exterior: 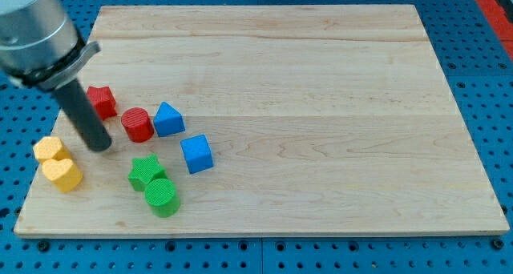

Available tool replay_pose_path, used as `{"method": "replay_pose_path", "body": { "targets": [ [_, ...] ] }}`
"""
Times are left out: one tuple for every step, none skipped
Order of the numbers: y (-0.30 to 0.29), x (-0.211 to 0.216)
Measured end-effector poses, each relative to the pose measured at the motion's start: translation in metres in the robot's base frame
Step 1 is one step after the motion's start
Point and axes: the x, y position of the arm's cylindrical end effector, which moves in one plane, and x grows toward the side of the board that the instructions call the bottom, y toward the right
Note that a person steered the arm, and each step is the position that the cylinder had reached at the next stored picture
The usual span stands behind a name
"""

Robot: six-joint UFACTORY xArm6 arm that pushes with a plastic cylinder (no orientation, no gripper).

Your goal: Slide the blue blocks into green blocks

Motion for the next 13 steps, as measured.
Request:
{"method": "replay_pose_path", "body": {
  "targets": [
    [0.047,-0.045],
    [0.08,-0.055],
    [0.102,-0.04],
    [0.149,-0.033],
    [0.15,-0.016],
    [0.156,-0.029],
    [0.203,-0.03],
    [0.204,-0.002],
    [0.163,0.038],
    [0.169,0.02],
    [0.188,-0.006],
    [0.224,0.028],
    [0.191,0.074]
  ]
}}
